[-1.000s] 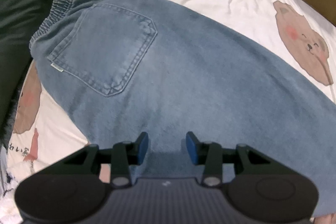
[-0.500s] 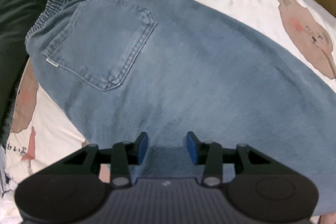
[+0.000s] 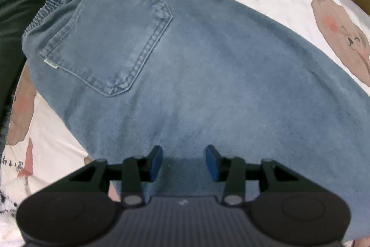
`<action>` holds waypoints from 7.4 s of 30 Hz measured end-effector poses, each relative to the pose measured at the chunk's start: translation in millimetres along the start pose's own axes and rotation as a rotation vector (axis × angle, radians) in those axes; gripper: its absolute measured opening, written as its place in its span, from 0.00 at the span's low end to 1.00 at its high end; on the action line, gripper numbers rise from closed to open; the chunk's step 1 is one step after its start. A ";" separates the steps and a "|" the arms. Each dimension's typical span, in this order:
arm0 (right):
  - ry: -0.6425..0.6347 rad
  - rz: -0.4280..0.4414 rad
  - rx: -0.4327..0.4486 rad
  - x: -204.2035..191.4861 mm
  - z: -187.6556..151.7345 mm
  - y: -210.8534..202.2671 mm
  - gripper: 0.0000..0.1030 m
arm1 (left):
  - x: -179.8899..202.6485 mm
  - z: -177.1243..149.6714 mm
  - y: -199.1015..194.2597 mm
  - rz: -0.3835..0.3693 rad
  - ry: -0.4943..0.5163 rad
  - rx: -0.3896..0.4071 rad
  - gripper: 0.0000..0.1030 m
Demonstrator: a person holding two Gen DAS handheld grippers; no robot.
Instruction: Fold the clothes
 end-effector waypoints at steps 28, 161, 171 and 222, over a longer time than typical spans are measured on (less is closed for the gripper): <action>-0.267 -0.032 -0.312 -25.4 29.6 63.4 0.17 | -11.2 -4.0 -4.6 -0.001 0.020 0.004 0.45; -0.698 -0.102 -0.084 -540.5 27.8 -25.0 0.09 | 202.8 -34.6 -13.5 -0.769 0.346 -0.034 0.25; -0.662 -0.096 -0.059 -523.2 30.3 -19.6 0.09 | 227.4 -11.7 -11.2 -0.766 0.350 -0.033 0.25; -0.711 0.066 -0.162 -573.7 -5.1 18.2 0.10 | 286.2 -23.5 -17.5 -0.815 0.276 0.003 0.05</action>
Point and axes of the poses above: each gripper's, at about its wrist camera, not at the fingertips, and y roughly the way its jaws point, x to its right, z to its top, the point moved 8 cm from there along y, roughly the way its jaws point, and after that the axes turned 8 degrees about x, right-handed, at the moved point
